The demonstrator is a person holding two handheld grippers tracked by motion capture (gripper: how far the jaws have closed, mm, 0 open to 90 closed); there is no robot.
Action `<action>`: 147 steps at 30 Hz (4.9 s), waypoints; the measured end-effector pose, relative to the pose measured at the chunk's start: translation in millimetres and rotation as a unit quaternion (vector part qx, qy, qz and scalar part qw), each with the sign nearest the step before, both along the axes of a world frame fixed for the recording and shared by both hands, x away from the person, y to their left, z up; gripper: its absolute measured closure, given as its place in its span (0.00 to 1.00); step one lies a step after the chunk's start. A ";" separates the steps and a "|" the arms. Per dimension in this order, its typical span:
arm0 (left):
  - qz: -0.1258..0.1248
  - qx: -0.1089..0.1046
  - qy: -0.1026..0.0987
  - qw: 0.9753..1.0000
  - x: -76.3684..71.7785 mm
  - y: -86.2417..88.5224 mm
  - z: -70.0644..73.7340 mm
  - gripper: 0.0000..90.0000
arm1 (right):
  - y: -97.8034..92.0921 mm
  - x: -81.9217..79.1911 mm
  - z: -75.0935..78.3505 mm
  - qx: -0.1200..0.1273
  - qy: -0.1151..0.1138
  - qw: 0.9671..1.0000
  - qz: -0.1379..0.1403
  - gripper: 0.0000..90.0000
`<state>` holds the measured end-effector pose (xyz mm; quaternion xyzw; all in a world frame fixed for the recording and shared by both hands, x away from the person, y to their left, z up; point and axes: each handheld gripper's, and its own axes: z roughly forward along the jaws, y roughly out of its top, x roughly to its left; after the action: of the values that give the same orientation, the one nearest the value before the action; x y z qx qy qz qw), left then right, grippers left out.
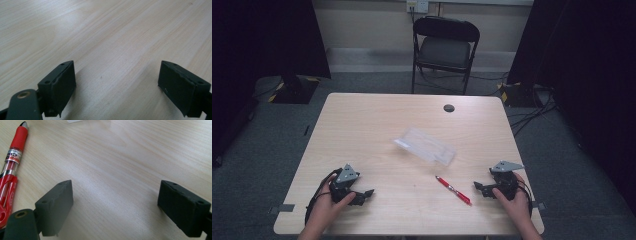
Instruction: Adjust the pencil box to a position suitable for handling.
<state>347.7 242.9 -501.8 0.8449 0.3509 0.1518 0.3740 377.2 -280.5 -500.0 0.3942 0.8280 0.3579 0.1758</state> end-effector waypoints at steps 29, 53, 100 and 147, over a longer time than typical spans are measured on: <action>-0.002 0.001 0.000 1.000 0.4 0.5 0.2 0.16 | 56.1 38.1 17.7 0.018 -0.013 0.998 0.052 0.24; -0.002 0.001 0.000 1.000 0.4 0.5 0.2 0.16 | 93.3 53.5 19.9 0.020 -0.022 0.997 0.070 0.25; -0.002 -0.001 0.002 1.000 0.2 0.2 0.0 0.16 | 115.2 32.2 21.9 0.036 -0.025 0.991 0.128 0.86; -0.002 0.000 0.002 1.000 0.3 0.4 0.1 0.16 | 77.9 75.6 13.1 0.024 0.015 0.999 0.024 0.94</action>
<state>347.9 243.3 -501.7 0.8458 0.3499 0.1498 0.3738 452.8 -202.6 -486.9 0.3837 0.8307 0.3763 0.1452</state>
